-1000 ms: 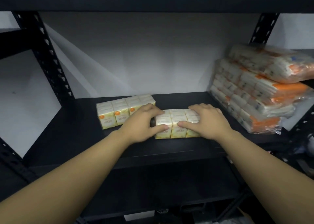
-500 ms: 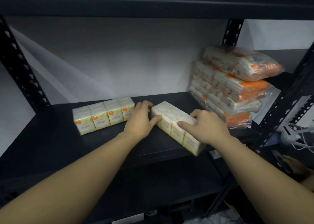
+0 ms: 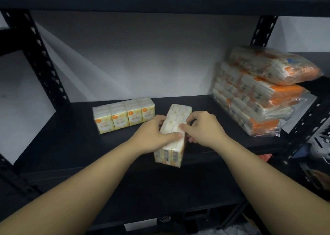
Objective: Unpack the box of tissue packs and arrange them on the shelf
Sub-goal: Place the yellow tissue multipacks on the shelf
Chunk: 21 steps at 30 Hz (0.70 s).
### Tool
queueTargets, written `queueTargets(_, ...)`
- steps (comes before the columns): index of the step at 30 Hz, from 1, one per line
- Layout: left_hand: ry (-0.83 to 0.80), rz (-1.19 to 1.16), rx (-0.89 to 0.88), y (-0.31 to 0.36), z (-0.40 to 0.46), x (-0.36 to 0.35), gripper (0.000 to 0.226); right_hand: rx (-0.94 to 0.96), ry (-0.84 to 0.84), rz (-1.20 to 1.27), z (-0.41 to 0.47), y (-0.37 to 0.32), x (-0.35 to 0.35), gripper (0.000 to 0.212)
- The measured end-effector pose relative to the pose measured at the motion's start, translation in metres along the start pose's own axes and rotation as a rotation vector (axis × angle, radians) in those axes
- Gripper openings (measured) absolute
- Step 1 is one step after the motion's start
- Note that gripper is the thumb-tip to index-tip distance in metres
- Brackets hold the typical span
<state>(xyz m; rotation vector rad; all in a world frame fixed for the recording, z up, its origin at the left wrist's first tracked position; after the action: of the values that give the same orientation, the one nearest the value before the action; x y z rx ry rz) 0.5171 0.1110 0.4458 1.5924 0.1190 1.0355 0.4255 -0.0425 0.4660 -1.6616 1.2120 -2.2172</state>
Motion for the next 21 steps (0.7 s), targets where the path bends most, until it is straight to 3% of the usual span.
queueTargets(3, -0.033, 0.094, -0.06, 0.01, -0.013, 0.004, 0.047, 0.08, 0.021, -0.058, 0.006, -0.011, -0.011, 0.032)
queueTargets(7, 0.013, 0.162, -0.1, 0.01, -0.02, 0.016, 0.044, 0.154, 0.05, -0.073, 0.009, -0.02, -0.018, 0.036)
queueTargets(14, 0.102, 0.369, -0.061, -0.005, -0.033, 0.054, 0.088, 0.38, 0.074, -0.226, 0.01, -0.038, -0.026, 0.055)
queueTargets(21, 0.196, 0.457, 0.002, -0.026, -0.045, 0.103, 0.094, 0.549, -0.024, -0.366, 0.007, -0.06, -0.05, 0.072)
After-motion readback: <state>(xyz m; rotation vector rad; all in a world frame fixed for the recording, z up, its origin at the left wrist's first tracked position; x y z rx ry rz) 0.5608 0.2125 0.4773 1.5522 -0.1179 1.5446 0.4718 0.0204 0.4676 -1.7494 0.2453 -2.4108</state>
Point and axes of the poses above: each hand's wrist, its own z-axis towards the middle knuckle, its own x-axis out of the back of the hand, y = z × x, the point moved 9 cm from there along z, towards the middle knuckle, and after that the axes turned 2 degrees about -z, right-handed, at the moved point
